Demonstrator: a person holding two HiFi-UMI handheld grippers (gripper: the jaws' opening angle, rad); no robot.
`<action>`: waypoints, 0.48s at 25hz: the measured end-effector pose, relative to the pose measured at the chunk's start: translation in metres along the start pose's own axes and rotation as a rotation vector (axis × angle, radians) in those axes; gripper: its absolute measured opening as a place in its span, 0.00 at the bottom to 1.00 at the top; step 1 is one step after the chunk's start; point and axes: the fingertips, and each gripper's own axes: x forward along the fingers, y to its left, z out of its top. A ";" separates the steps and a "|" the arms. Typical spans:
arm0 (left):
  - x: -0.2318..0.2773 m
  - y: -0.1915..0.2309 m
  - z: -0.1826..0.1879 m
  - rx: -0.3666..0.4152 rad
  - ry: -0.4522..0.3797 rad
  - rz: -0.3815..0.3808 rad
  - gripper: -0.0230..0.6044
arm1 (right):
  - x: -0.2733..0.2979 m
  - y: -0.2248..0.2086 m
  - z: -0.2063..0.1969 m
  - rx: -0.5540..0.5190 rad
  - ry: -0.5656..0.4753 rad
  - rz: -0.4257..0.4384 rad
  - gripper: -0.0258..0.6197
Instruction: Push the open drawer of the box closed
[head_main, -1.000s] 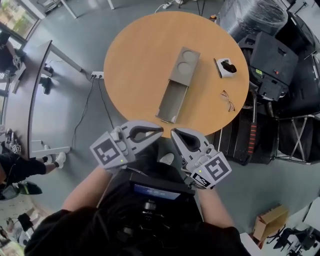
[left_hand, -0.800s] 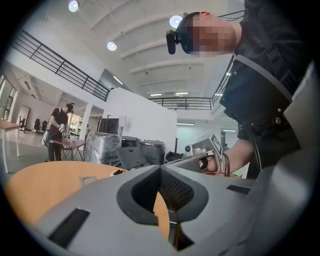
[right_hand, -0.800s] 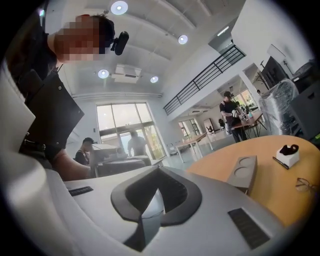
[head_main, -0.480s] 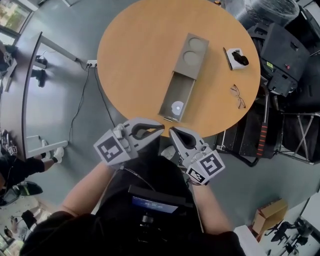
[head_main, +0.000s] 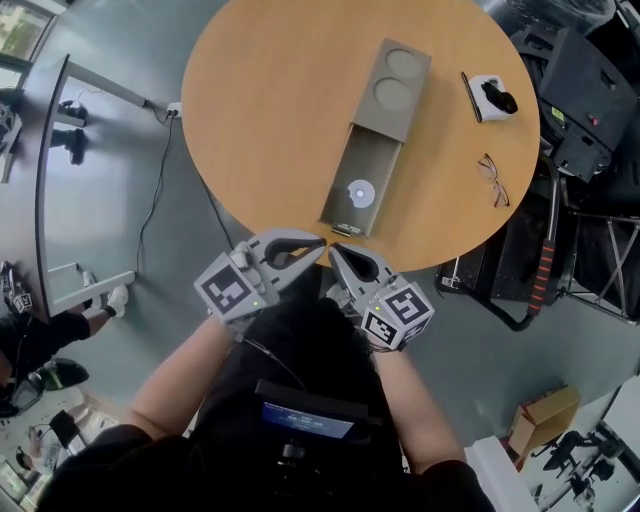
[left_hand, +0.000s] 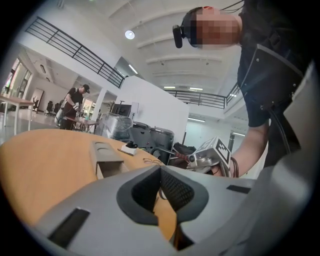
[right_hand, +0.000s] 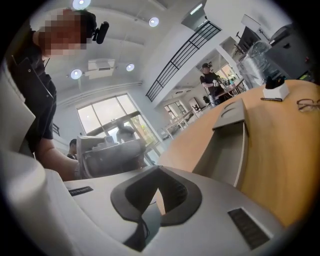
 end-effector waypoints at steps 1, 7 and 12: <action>0.002 0.003 -0.007 -0.006 0.007 0.002 0.08 | 0.004 -0.006 -0.007 0.012 0.006 -0.005 0.05; 0.012 0.014 -0.044 -0.045 0.046 0.001 0.08 | 0.023 -0.036 -0.045 0.101 0.047 -0.032 0.05; 0.016 0.020 -0.061 -0.070 0.058 0.003 0.08 | 0.035 -0.054 -0.060 0.174 0.059 -0.054 0.05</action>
